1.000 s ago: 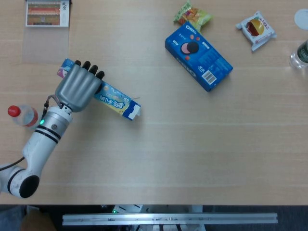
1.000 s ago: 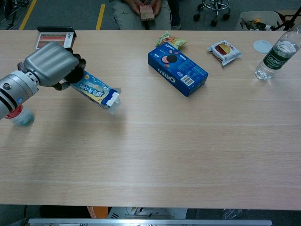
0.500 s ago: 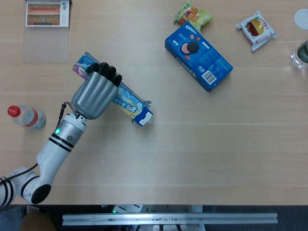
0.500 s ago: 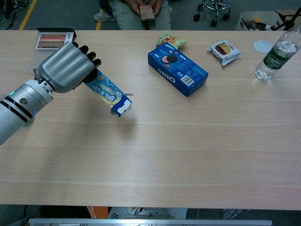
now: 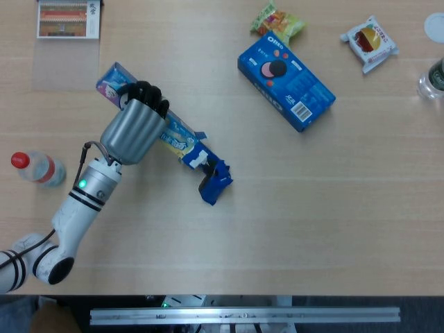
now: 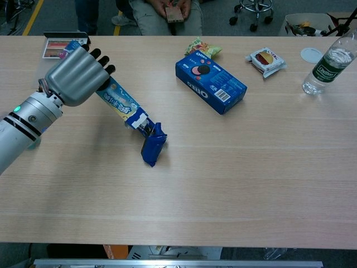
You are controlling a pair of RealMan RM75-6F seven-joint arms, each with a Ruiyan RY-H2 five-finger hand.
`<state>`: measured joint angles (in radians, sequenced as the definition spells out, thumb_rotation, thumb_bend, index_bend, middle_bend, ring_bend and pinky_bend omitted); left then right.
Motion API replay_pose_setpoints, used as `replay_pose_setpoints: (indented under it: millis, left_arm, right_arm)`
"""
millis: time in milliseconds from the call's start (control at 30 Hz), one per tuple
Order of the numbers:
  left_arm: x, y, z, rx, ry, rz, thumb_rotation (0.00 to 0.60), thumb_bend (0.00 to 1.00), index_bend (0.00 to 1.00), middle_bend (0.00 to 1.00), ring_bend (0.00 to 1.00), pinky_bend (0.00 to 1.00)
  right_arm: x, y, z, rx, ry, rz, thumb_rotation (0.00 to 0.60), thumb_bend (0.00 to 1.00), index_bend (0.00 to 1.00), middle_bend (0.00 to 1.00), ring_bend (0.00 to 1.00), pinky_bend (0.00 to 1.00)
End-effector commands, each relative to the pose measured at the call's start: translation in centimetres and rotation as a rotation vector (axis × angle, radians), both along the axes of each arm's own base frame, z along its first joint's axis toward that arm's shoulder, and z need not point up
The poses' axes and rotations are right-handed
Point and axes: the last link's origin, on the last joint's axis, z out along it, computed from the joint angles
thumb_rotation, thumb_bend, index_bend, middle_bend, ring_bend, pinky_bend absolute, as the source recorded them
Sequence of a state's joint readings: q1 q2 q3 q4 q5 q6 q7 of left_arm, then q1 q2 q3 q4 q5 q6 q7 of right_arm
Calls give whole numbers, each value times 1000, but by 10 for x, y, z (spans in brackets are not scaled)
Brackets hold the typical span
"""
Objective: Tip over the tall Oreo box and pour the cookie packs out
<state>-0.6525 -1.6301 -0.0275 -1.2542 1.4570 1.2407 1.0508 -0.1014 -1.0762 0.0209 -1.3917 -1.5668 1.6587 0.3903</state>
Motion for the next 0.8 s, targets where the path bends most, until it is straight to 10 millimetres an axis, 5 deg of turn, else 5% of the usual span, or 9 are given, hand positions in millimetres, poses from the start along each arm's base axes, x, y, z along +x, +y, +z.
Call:
replay_pose_setpoints:
  millis: [33,467,800]
  left_arm:
    - [-1,3,2,10,2,6,600,270,358,353,323,498]
    - [-22,34,22,54,-49,149,600,270,358,351,321,498]
    - [-51,23,30,-91,-53,329,600,271,363,350,321,498]
  right_arm:
    - [0,0,1,-2,1,-1,600,183,369,401,393,417]
    - [1,0,-2,10,3,1,600,183,368,401,393,417]
    - [3,-2,-6,29,1,4,600,183,369,401,393,418]
